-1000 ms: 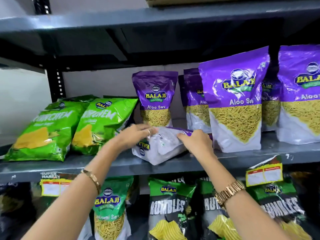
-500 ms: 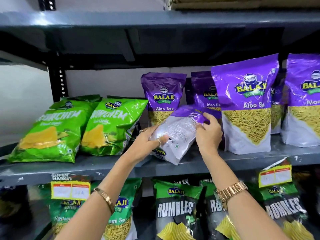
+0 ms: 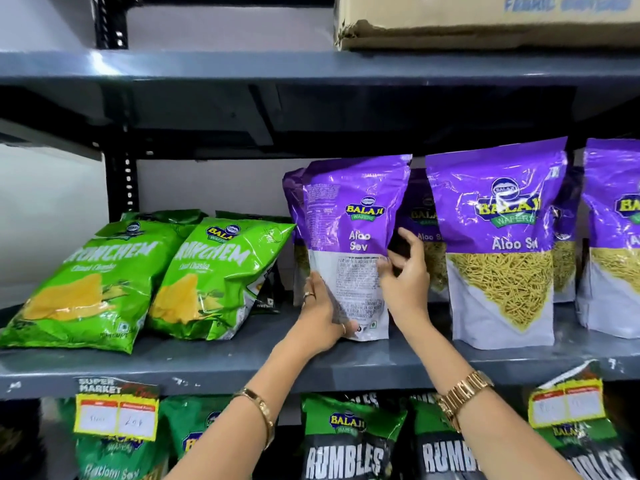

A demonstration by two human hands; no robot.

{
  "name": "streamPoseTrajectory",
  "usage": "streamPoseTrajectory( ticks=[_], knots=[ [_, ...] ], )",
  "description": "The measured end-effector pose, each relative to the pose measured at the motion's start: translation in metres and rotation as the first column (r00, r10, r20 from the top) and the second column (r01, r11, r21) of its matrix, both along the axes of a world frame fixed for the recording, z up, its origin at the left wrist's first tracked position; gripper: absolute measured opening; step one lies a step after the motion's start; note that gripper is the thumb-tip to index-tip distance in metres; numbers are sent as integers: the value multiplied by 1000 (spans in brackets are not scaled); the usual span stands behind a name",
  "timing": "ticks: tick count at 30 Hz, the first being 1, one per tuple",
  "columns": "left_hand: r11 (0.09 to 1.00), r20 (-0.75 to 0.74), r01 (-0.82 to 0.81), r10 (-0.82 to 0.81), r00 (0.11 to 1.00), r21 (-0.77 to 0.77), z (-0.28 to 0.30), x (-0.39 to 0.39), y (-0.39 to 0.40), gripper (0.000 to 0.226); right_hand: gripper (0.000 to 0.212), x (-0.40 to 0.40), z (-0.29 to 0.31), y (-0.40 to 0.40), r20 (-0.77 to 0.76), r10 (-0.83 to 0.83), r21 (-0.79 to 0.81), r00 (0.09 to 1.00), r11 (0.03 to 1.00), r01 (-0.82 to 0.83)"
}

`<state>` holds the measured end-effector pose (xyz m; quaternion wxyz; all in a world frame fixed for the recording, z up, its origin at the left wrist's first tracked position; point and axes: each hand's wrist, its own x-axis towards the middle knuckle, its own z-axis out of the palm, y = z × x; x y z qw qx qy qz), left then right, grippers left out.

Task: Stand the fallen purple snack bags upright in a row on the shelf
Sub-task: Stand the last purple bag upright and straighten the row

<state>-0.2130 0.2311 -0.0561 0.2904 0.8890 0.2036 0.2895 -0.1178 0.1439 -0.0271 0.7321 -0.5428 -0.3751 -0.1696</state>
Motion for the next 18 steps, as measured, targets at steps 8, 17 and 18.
streamPoseTrajectory(
  ticks=[8,17,18],
  knots=[
    [972,242,-183,215,946,-148,-12,17,-21,82,34,55,22,7,-577,376,80,725,910,-407],
    [826,418,-48,334,845,-562,-9,43,-49,51,32,63,1,26,-582,324,-297,746,768,-567],
    [814,421,-51,352,836,-579,-8,44,-44,49,31,63,1,25,-557,315,-327,768,767,-552]
  ],
)
